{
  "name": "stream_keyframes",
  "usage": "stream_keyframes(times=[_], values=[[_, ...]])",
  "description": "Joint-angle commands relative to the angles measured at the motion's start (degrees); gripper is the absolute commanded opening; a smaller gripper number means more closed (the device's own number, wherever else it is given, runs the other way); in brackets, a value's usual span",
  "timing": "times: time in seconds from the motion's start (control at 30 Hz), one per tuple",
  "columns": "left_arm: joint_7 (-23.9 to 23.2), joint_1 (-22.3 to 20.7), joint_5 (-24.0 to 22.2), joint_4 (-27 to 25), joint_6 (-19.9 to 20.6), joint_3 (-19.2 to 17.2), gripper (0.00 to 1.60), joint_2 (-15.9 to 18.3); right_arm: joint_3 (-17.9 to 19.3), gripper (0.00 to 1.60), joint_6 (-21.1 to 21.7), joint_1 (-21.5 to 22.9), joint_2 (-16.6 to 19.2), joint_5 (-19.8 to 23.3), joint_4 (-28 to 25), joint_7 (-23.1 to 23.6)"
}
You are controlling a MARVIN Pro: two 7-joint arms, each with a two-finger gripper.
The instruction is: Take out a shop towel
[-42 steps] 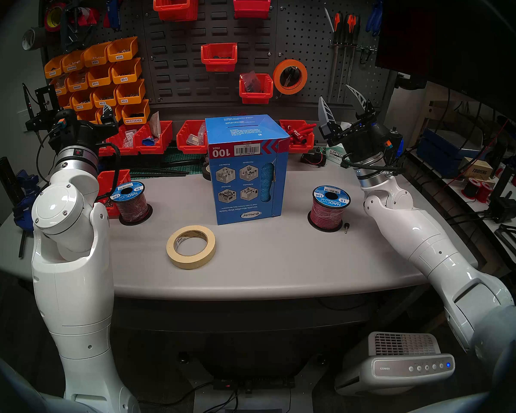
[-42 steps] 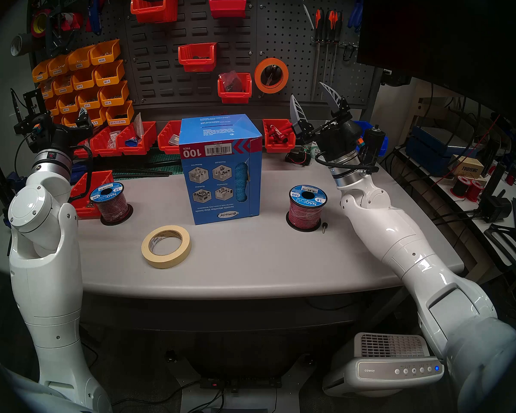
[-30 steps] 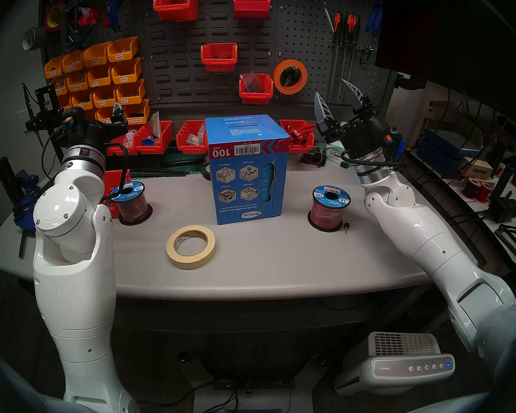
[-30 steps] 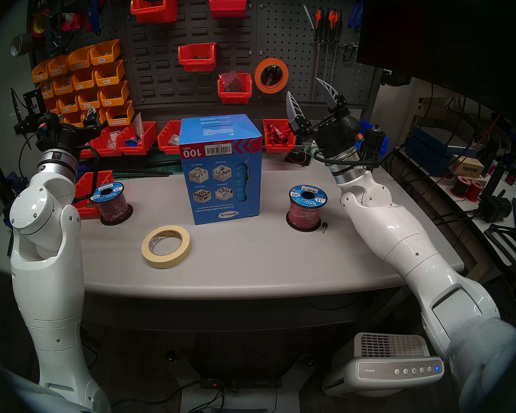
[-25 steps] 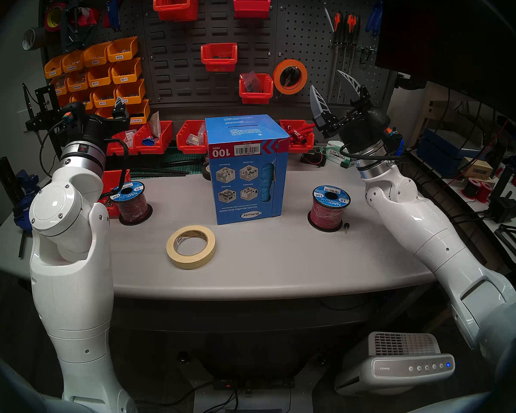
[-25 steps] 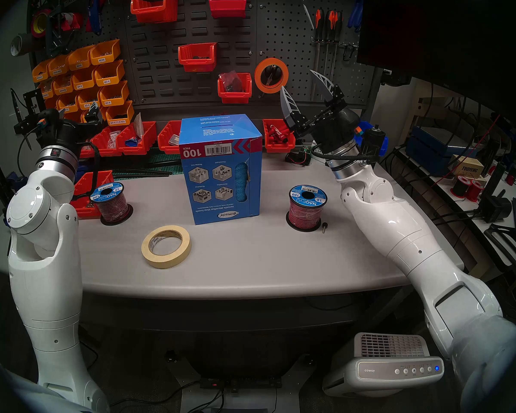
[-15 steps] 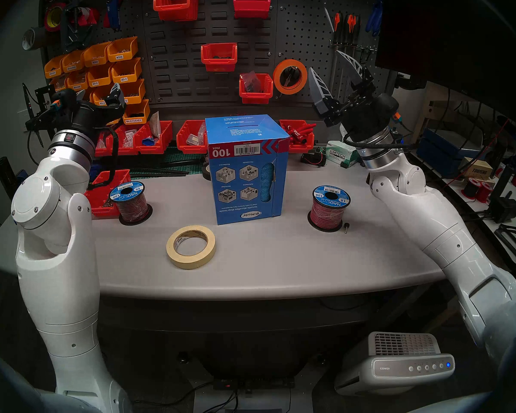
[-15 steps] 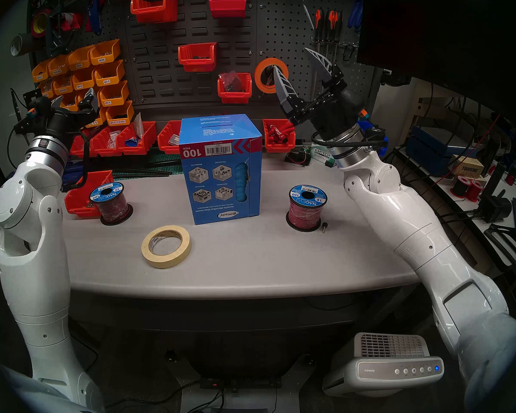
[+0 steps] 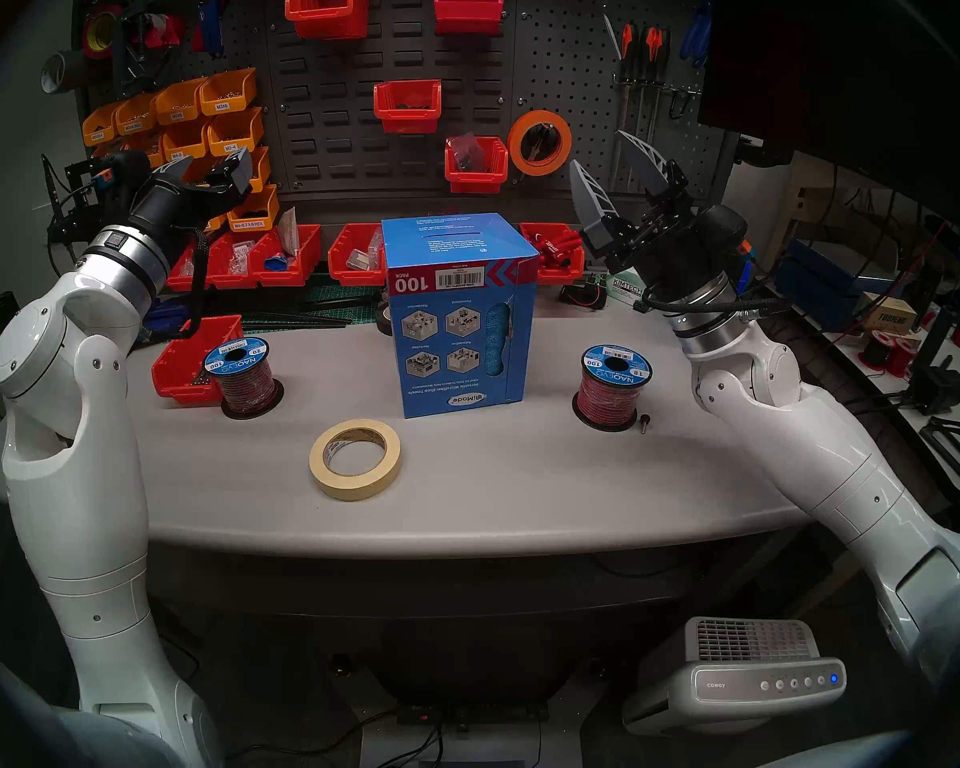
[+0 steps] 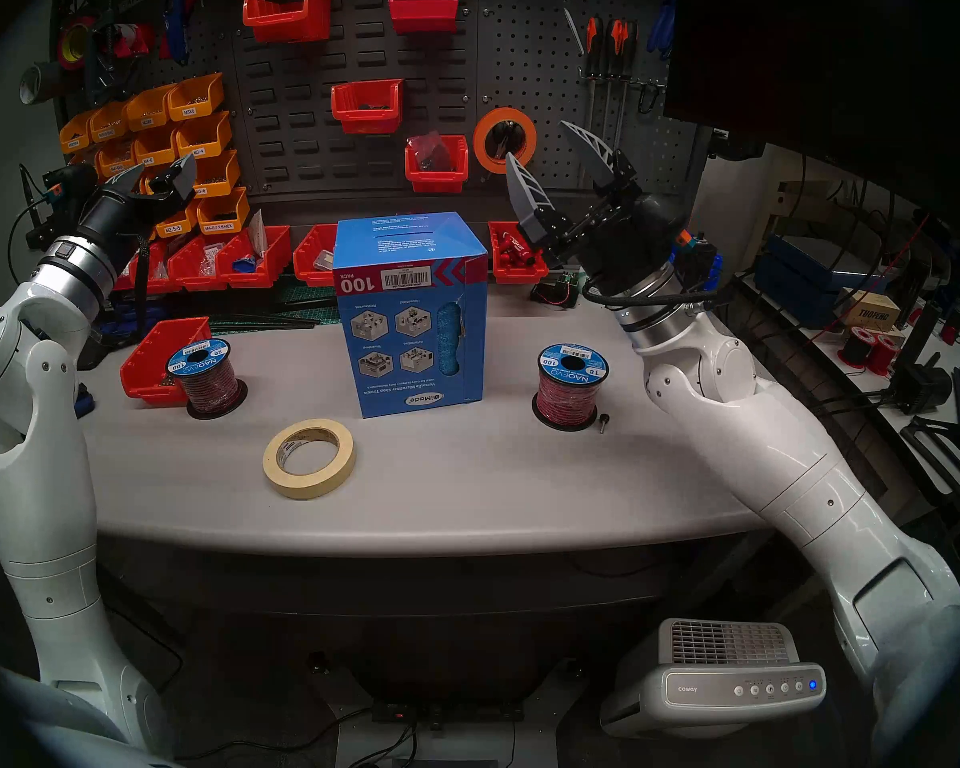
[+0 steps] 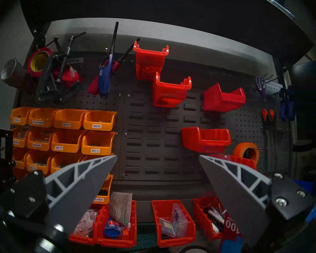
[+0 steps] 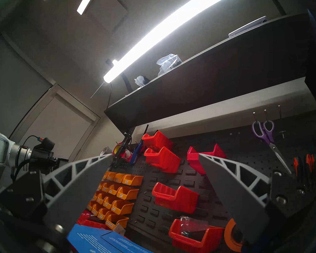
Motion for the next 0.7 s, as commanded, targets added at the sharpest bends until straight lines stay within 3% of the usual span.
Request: stream_keyframes(times=[0.0, 0.23, 0.5, 0.67], values=[[-6.4, -2.9, -4.2, -1.8, 1.2, 1.3, 1.6, 3.9, -1.2, 1.6, 1.2, -3.6, 0.4, 0.7, -6.3, -2.5], [-13.3, -5.1, -6.8, -2.0, 3.4, 4.5, 1.6, 7.6, -1.1, 1.6, 0.9, -8.1, 2.9, 0.4, -11.1, -6.8], [-19.7, -8.5, -6.0, -1.5, 3.9, 8.2, 1.6, 11.6, 0.4, 1.6, -0.7, -16.0, 6.7, 1.1, -16.1, -14.1], [-21.3, -10.6, -4.0, 0.0, 3.1, 11.7, 1.6, 13.7, -2.0, 1.6, -1.5, -19.8, 8.1, 2.1, -17.0, -18.4]])
